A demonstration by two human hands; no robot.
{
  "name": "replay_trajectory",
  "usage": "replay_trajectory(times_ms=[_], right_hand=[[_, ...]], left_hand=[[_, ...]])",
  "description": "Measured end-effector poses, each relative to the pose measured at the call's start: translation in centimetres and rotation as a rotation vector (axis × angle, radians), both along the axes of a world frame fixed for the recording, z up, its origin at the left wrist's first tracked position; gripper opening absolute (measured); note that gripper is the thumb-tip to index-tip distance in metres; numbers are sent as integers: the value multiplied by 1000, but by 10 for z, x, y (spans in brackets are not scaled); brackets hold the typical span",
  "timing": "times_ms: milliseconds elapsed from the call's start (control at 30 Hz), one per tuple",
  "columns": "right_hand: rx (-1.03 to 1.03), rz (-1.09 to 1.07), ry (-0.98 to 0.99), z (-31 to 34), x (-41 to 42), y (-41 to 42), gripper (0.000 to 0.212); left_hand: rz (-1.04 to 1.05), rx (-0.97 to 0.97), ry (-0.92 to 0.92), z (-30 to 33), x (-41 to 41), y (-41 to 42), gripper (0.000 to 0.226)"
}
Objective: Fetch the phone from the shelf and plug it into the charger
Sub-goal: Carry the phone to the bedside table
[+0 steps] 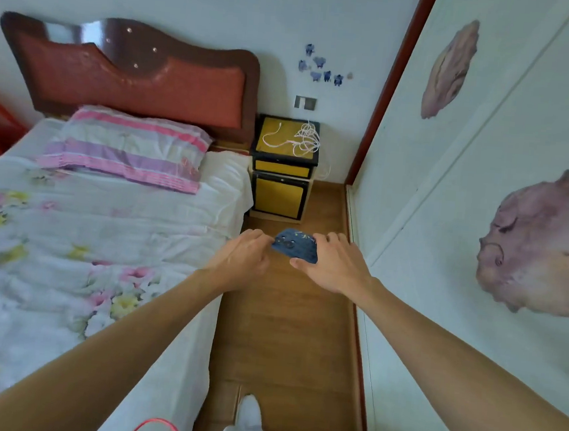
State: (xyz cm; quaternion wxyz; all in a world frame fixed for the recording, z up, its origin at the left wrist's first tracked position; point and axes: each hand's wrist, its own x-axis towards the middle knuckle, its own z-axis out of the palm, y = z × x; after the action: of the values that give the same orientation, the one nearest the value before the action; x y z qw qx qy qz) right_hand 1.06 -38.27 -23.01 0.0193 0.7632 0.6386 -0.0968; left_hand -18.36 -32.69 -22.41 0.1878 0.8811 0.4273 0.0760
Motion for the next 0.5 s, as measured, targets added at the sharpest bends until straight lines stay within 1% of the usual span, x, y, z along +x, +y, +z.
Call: replay_trajectory(times_ms=[267,500], right_hand=[[13,-13,5,6,33,131,83],[1,14,13,-9,66,249,81]], left_hand=[[-8,-10,-6,9,34,137,35],[9,-16,20,0,68,252,34]])
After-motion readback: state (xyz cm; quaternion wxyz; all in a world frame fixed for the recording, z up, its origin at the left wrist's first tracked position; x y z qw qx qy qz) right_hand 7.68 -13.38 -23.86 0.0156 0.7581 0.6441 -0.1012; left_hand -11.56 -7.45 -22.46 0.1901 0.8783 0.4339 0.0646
